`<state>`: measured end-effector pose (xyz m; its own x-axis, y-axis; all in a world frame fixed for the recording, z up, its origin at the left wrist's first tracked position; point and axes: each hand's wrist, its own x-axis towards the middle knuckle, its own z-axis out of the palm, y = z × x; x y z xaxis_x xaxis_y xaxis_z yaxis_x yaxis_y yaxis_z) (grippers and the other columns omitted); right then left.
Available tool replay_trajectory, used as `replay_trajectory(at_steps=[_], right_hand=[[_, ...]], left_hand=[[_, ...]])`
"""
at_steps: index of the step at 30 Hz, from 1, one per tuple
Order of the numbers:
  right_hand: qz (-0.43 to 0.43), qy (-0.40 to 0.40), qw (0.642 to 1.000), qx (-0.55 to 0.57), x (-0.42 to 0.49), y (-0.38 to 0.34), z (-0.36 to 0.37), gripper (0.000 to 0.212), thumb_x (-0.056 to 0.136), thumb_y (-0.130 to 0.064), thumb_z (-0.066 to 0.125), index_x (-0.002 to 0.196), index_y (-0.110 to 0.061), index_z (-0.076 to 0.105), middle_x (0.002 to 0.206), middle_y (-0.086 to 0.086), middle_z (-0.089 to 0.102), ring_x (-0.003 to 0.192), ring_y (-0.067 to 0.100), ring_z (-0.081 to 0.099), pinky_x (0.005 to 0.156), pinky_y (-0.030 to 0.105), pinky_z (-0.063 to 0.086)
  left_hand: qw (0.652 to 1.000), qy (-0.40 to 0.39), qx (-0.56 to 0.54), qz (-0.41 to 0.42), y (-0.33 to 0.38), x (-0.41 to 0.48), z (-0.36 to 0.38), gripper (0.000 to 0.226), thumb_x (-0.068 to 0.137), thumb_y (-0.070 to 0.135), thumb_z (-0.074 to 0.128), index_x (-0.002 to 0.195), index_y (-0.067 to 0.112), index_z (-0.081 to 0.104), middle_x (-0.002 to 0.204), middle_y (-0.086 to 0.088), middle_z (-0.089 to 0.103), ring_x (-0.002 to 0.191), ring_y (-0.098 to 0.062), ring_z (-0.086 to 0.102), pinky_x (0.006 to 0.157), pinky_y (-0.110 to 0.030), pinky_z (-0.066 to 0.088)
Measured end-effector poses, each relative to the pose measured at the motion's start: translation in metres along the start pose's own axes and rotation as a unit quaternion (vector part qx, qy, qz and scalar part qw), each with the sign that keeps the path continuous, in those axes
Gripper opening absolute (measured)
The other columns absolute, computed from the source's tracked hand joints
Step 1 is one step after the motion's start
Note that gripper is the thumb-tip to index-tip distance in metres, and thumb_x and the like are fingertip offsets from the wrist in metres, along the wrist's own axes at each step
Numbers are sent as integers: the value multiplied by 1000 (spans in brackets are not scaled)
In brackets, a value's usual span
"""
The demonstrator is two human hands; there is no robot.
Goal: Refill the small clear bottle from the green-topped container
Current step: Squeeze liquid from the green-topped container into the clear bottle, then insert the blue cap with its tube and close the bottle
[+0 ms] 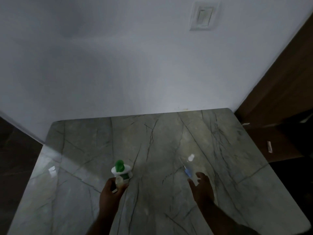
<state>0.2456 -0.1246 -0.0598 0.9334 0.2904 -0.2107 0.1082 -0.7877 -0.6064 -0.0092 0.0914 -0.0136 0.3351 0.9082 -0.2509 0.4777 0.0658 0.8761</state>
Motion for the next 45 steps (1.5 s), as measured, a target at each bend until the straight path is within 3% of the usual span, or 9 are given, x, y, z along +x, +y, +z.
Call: replay_trajectory(at_steps=[5,11,18,23,26,29,32,35,45], right_hand=[[-14,-22,1000,-15,34,-18,15,63,83,-43,71,135,-14,50,125,7,60,109,22,61,85,33,55],[-34,-42,997,-54,40,-11,29,24,84,-39,69,97,-21,61,90,-1,63,77,13,60,72,36,57],[-34,-48,995,-83,30,-11,28,7,88,-27,63,89,-22,58,82,-2,56,69,13,56,64,34,55],[-76,-100,990,57,-40,-29,9,10,84,-12,70,94,-13,65,91,9,61,81,25,64,74,44,55],[-160,-130,966,154,-91,-78,-31,16,80,-5,75,90,-17,70,87,5,67,78,16,66,71,42,57],[-304,-179,918,183,-122,-151,-95,19,83,-7,70,92,-23,68,88,-4,66,80,11,65,65,22,52],[-438,-224,859,144,-135,-219,-156,18,86,-13,66,99,-26,66,95,-11,62,84,12,63,67,15,50],[-536,-214,815,52,-137,-261,-191,14,90,-17,62,101,-25,64,98,-13,58,87,6,58,69,13,48],[-590,-224,773,-63,-134,-311,-210,14,89,-21,62,102,-25,66,95,-14,56,86,4,53,68,8,40]], left_hand=[[1000,5,9,-1,2,-10,2,21,75,21,83,84,25,65,79,1,72,79,-5,66,61,-18,44],[1000,22,15,-9,1,-16,-3,22,74,21,83,85,26,65,81,2,73,77,0,67,57,-10,46],[999,30,4,-12,3,-17,-7,25,73,19,83,86,31,66,87,15,73,83,3,67,57,-8,49],[1000,16,-4,-9,9,-29,-12,27,74,22,83,92,33,68,90,12,74,88,0,68,60,-7,50],[1000,1,-13,7,21,-41,-20,30,74,23,83,97,35,67,92,8,75,89,0,68,66,-11,51],[999,-11,-27,30,39,-55,-31,33,74,23,83,102,31,68,94,9,75,90,-4,69,74,-19,56],[996,-24,-29,81,66,-69,-44,34,73,30,83,102,37,67,95,17,74,90,0,69,69,-17,57],[990,-28,-39,136,98,-79,-54,33,73,33,82,104,34,69,97,19,73,88,3,69,66,-13,56],[973,-27,-69,219,167,-97,-71,32,74,37,79,103,42,66,100,20,71,88,1,69,68,-15,58]])
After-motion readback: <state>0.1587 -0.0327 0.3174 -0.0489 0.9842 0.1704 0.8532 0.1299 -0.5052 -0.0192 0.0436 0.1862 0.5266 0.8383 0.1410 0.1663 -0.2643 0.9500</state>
